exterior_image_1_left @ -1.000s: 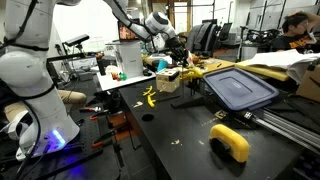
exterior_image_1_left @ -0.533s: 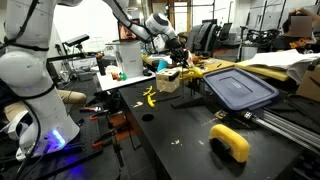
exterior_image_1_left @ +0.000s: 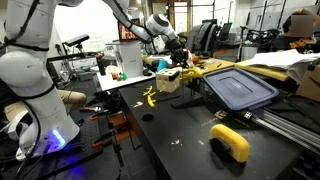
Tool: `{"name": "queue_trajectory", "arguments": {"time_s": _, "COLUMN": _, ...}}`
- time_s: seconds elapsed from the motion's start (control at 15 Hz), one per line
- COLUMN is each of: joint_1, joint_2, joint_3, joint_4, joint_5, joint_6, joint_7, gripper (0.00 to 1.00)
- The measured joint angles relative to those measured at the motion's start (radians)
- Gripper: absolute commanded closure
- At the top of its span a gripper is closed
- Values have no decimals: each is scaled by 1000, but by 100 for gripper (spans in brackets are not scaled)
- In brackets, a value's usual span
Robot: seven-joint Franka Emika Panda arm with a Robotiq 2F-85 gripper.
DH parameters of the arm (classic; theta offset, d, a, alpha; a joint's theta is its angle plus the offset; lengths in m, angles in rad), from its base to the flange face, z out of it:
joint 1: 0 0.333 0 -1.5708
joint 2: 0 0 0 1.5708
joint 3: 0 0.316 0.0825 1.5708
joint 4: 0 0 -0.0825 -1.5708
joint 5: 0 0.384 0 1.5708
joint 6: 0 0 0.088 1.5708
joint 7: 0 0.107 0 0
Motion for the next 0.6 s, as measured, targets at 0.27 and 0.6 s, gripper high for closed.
{"name": "queue_trajectory", "arguments": {"time_s": 0.27, "joint_1": 0, "joint_2": 0, "joint_3": 0, "joint_4": 0, "joint_5": 0, "joint_6": 6, "joint_7": 1, "gripper": 96}}
{"name": "queue_trajectory", "arguments": {"time_s": 0.6, "joint_1": -2, "joint_2": 1, "joint_3": 0, "joint_4": 0, "joint_5": 6, "joint_6": 9, "joint_7": 2, "gripper": 96}}
